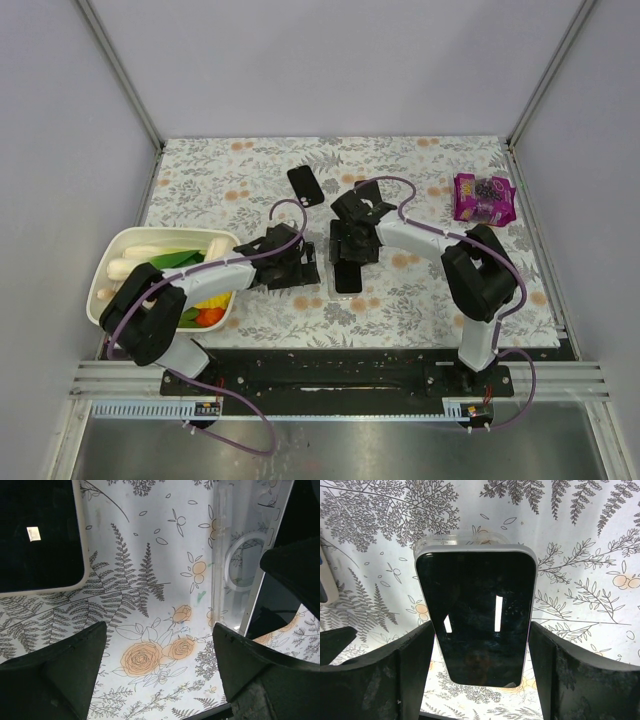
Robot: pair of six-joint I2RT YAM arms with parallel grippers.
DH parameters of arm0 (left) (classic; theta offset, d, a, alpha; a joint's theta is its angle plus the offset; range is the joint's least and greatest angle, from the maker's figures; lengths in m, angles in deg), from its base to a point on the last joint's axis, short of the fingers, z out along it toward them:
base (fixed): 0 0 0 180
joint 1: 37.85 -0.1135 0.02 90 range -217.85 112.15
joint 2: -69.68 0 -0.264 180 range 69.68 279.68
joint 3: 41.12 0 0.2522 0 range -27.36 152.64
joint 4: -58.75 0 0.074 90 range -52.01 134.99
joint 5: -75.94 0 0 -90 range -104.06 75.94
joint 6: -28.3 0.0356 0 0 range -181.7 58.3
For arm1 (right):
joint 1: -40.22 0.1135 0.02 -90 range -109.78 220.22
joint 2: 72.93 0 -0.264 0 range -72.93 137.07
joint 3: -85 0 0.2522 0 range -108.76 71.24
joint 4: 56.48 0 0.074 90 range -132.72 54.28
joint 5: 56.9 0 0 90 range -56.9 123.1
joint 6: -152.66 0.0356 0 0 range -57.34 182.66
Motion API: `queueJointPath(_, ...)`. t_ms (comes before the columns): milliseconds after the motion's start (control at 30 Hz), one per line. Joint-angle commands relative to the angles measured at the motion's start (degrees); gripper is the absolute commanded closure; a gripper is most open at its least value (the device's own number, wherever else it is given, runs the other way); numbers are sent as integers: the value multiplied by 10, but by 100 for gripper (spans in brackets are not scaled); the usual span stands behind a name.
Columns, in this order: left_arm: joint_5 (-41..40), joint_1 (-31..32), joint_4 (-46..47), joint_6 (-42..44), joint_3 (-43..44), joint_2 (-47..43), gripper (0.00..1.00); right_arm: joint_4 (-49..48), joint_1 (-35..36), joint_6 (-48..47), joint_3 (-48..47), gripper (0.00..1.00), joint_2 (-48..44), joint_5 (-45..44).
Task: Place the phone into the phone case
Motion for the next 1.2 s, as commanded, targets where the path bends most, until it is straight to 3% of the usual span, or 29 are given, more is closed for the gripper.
queueJointPath(0, -15, -5, 16, -3, -10, -26, 11, 8, 18, 12, -37, 59, 6, -40)
queueJointPath(667, -2, -8, 28, -1, -20, -27, 11, -19, 26, 17, -31, 0, -3, -1)
queueJointPath(900, 7, -7, 35, 1, -11, -18, 11, -24, 15, 8, -4, 2, -46, -20)
queueJointPath(1167, 40, 3, 51, -4, 17, 20, 15, -87, -17, -18, 105, 23, -112, 18)
